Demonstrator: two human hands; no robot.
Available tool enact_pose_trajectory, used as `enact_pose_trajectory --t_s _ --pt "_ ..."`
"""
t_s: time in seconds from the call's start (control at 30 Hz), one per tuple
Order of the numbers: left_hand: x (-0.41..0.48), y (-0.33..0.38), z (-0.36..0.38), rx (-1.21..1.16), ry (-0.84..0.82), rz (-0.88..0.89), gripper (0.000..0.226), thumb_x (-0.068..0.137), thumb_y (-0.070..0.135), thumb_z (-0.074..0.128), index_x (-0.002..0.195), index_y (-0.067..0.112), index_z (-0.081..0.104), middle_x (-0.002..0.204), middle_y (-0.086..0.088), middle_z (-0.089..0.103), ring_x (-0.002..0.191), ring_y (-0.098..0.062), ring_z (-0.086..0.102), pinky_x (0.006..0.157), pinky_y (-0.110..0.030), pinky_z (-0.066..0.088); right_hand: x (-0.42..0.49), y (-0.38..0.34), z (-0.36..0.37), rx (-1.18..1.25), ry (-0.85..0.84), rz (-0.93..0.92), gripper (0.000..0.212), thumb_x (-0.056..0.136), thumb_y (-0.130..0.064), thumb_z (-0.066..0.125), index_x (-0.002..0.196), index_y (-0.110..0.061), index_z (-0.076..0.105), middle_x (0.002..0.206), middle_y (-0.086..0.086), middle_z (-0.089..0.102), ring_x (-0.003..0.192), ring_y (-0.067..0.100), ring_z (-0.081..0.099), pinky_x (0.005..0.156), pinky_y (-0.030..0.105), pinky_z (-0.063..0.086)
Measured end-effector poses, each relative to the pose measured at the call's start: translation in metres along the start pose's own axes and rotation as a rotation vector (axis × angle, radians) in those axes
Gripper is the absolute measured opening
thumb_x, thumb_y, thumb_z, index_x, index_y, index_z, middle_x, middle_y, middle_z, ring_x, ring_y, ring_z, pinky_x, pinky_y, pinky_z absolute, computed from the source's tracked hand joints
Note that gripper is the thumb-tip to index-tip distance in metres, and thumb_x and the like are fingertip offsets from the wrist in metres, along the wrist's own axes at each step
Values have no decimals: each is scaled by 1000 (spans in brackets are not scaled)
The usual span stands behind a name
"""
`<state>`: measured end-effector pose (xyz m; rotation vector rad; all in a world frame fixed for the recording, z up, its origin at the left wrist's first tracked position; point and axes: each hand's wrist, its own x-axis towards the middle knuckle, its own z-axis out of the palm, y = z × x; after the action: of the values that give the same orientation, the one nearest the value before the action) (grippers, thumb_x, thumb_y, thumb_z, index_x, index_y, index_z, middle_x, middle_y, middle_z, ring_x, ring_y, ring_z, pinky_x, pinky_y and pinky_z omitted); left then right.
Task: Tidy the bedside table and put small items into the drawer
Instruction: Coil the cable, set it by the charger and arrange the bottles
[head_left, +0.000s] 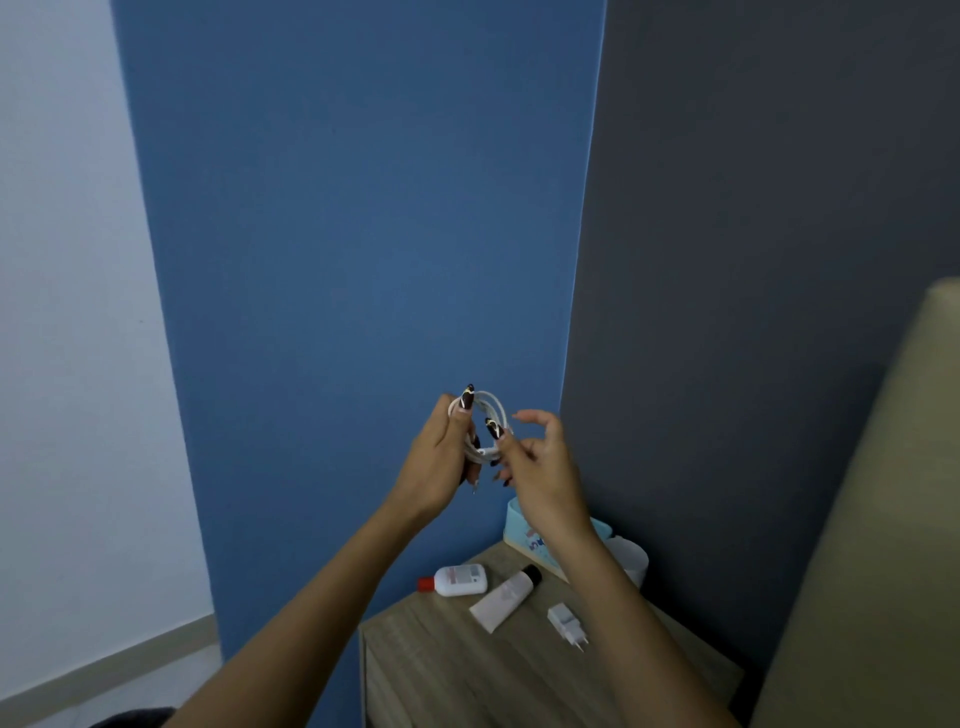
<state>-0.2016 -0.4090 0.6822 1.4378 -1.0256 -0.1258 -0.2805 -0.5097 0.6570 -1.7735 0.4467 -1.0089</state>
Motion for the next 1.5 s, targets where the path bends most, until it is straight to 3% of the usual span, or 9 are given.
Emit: enact_pose_trajectory --t_s 0.13,0.23,0.33,0.43,0.6,0.77,1.0,1.17,1.5 --pt "-3 -2 -1 -14 -32 -27 36 103 37 27 83 9 39 56 -10 46 41 -10 45 44 -20 36 5 4 3 16 -94 -7 48 97 -24 51 140 -33 32 94 4 64 61 6 60 64 29 54" --pt "-9 -4 4 9 -65 -17 38 102 39 26 83 10 40 57 -9 49 45 -13 47 47 -23 39 2 5 9 -81 28 -77 49 97 -28 51 142 -30 32 76 0 57 62 13 57 60 32 51" --pt "-12 1 7 15 -89 -10 38 101 41 26 84 10 41 61 -8 50 50 -13 50 50 -22 42 -8 2 14 -137 168 -167 40 98 -28 47 136 -33 35 68 -9 48 59 5 48 53 19 39" --pt "-14 2 6 -41 -129 -47 35 102 37 29 89 8 43 68 -10 50 52 -13 51 50 -20 43 -6 3 9 -105 125 -140 32 97 -28 49 127 -35 41 62 -6 50 52 5 48 49 18 40" --pt "-13 -6 -11 -167 -370 -163 41 82 18 66 119 8 49 90 -12 60 71 -16 60 66 -27 48 4 9 1 -225 -64 -4 17 94 -18 50 89 -11 65 77 12 67 59 23 55 52 34 42" --pt "-13 -3 -19 -254 -435 -166 47 80 8 74 124 10 56 123 -11 61 109 -23 64 90 -37 54 9 6 -2 -209 -38 -3 23 93 -28 54 82 -12 67 74 10 70 71 31 67 64 48 54" --pt "-12 -2 -10 -358 -178 -244 19 96 12 52 111 2 59 92 -16 70 80 -25 72 73 -27 58 0 -9 -8 -218 -8 -86 23 97 -23 46 82 -11 59 58 -2 53 50 10 46 51 32 38" --pt "-9 -4 -11 -351 -53 -277 18 96 4 46 106 10 60 90 -14 70 72 -22 72 61 -23 56 -2 -8 -10 -90 -163 -51 28 84 -35 56 111 -33 59 99 0 69 82 20 68 75 44 57" --pt "-10 -7 -7 -52 -19 -141 19 97 20 52 110 13 64 97 -10 68 74 -23 73 65 -32 61 -2 -6 -12 -151 -120 5 26 79 -23 66 104 -24 60 74 5 63 65 23 63 62 43 55"
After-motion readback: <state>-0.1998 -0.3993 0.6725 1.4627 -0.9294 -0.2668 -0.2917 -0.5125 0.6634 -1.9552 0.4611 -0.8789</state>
